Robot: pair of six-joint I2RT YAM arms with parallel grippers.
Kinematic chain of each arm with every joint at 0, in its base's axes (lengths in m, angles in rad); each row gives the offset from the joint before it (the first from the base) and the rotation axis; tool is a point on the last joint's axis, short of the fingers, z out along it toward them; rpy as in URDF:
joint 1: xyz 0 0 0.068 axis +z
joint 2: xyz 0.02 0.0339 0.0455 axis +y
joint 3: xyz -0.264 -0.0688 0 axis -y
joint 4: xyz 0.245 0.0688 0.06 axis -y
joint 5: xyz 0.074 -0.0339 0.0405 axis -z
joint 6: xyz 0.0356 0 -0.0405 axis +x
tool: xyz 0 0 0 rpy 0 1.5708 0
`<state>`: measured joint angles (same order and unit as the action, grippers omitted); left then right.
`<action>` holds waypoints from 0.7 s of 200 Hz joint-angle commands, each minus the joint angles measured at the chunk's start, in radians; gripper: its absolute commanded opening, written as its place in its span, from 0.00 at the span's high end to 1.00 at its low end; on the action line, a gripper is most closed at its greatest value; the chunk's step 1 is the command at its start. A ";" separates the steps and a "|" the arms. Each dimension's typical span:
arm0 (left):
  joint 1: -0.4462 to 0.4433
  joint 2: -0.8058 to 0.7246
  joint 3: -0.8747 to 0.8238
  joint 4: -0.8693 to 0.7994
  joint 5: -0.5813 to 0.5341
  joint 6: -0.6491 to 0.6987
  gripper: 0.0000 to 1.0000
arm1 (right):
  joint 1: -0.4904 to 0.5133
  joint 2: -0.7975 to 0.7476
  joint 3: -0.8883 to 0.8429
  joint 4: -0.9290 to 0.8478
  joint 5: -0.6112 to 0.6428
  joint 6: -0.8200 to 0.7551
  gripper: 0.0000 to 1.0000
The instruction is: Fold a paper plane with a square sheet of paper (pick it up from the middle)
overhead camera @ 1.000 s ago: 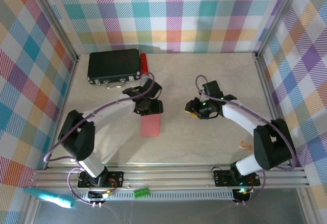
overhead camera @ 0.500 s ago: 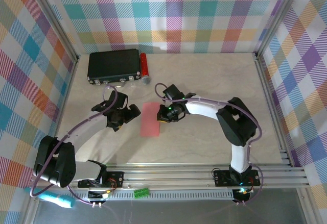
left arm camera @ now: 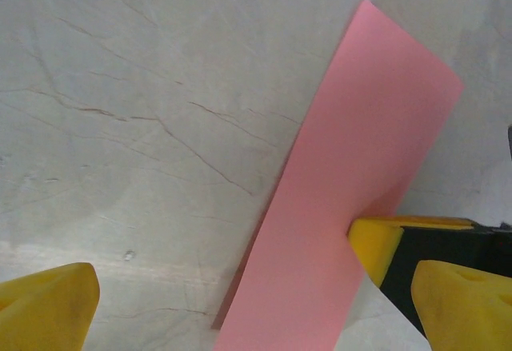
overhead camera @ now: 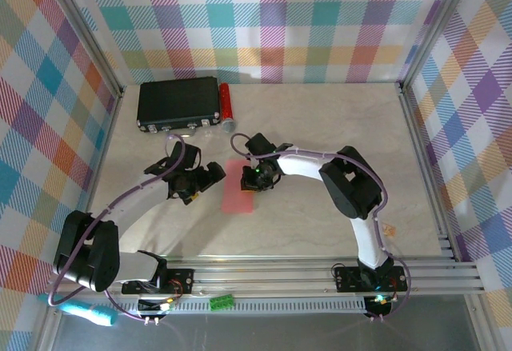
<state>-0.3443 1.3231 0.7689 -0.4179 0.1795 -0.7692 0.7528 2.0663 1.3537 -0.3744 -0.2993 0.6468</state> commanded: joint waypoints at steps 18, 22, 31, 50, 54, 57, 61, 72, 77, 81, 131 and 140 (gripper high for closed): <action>-0.003 0.026 -0.026 0.107 0.133 0.033 0.00 | -0.077 -0.085 -0.143 -0.105 0.048 -0.234 0.88; -0.006 0.029 -0.026 0.115 0.141 0.031 0.00 | -0.081 -0.098 -0.149 -0.104 0.044 -0.251 0.88; -0.015 0.039 -0.030 0.131 0.153 0.028 0.00 | -0.090 -0.124 -0.155 -0.104 0.034 -0.274 0.88; -0.044 0.058 -0.030 0.178 0.173 0.014 0.00 | -0.099 -0.185 -0.169 -0.070 -0.011 -0.248 0.85; -0.051 0.062 -0.030 0.185 0.176 0.010 0.00 | -0.101 -0.197 -0.177 -0.055 -0.020 -0.227 0.84; -0.057 0.065 -0.032 0.189 0.178 0.007 0.00 | -0.105 -0.206 -0.181 -0.045 -0.025 -0.206 0.83; -0.065 0.067 -0.032 0.197 0.179 0.002 0.00 | -0.109 -0.218 -0.190 -0.032 -0.027 -0.176 0.82; -0.087 0.076 -0.040 0.220 0.184 -0.015 0.00 | -0.118 -0.246 -0.221 0.002 -0.018 -0.095 0.81; -0.098 0.078 -0.046 0.235 0.186 -0.025 0.00 | -0.121 -0.257 -0.237 0.022 -0.010 -0.060 0.81; -0.107 0.081 -0.053 0.248 0.186 -0.032 0.00 | -0.125 -0.266 -0.256 0.038 -0.005 -0.034 0.81; -0.189 0.147 -0.083 0.365 0.223 -0.108 0.03 | -0.132 -0.271 -0.343 0.109 -0.019 0.076 0.81; -0.196 0.160 -0.076 0.362 0.226 -0.107 0.04 | -0.132 -0.257 -0.344 0.108 -0.024 0.077 0.82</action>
<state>-0.5179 1.4521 0.6941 -0.1112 0.3740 -0.8452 0.6266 1.7832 1.0164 -0.2993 -0.2989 0.6708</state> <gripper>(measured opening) 0.974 0.188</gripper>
